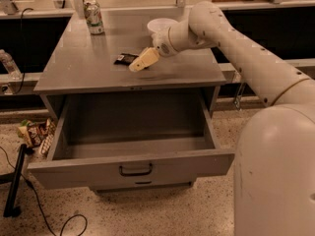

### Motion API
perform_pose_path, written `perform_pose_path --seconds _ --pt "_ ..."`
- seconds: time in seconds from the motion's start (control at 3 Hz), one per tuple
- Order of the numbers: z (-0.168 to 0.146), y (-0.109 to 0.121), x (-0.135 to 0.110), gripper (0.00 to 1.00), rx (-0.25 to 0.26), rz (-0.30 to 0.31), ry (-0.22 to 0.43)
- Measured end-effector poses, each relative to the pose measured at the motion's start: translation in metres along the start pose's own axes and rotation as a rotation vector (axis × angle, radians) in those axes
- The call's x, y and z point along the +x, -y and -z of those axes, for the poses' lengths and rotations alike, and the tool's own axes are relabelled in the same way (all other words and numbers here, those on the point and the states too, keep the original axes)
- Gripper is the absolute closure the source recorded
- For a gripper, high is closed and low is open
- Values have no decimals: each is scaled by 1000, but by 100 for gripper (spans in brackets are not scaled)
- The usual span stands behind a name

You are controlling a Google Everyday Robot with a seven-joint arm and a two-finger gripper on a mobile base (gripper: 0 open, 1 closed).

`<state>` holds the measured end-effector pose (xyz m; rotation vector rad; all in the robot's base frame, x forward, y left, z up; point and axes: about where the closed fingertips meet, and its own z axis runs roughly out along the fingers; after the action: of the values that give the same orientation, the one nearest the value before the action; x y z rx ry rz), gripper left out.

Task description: Place rxbar chocolate into top drawer

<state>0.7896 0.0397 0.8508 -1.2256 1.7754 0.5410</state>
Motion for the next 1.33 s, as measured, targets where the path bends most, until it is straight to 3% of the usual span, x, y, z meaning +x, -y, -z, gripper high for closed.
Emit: perform_pose_path --seconds 0.33,0.67,1.0,1.33 --pt "-20 4 4 0 4 -37 17" --pt "-28 5 1 3 6 -26 18" --pt "-32 6 1 25 2 -18 16" --pt "-37 2 1 57 -19 -10 15"
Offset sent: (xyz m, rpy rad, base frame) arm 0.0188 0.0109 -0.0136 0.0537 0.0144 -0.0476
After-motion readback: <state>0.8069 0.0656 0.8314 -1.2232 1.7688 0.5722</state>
